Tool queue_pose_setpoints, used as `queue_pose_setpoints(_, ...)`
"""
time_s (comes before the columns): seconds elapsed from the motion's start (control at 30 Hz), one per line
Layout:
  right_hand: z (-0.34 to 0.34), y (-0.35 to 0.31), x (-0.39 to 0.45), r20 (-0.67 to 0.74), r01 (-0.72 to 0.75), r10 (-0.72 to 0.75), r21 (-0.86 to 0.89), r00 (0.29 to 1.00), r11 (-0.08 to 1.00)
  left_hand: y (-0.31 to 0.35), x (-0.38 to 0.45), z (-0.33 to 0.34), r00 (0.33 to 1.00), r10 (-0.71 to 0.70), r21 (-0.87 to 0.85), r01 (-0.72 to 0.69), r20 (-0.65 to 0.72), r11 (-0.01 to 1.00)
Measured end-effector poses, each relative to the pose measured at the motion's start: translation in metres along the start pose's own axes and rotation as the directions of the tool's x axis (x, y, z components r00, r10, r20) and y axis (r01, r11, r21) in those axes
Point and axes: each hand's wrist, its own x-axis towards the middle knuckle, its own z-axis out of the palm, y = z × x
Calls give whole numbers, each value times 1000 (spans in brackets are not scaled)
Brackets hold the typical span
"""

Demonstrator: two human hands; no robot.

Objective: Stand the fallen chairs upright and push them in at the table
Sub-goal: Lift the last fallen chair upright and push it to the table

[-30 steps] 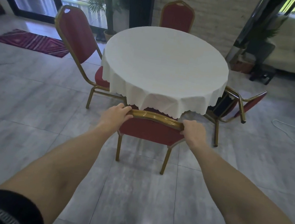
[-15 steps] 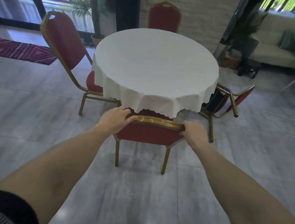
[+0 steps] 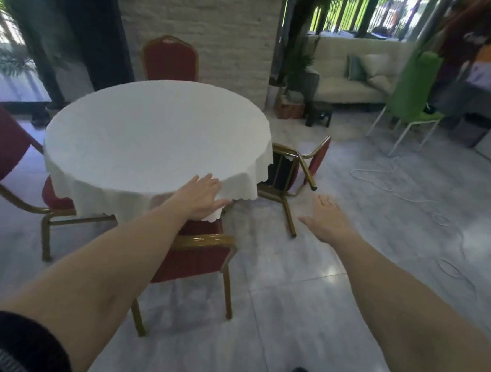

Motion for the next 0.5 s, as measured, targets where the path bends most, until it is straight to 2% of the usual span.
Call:
queue_pose_setpoints(0.23,-36,121,54,33,-31,31,-17,999,999,92,131,-18,999,48,17,-48,12,999)
queue_pose_setpoints(0.5,-72,242,142,37,-6,9,-80,999,997,171,267,-29,1000,2,27,-2,12,1000)
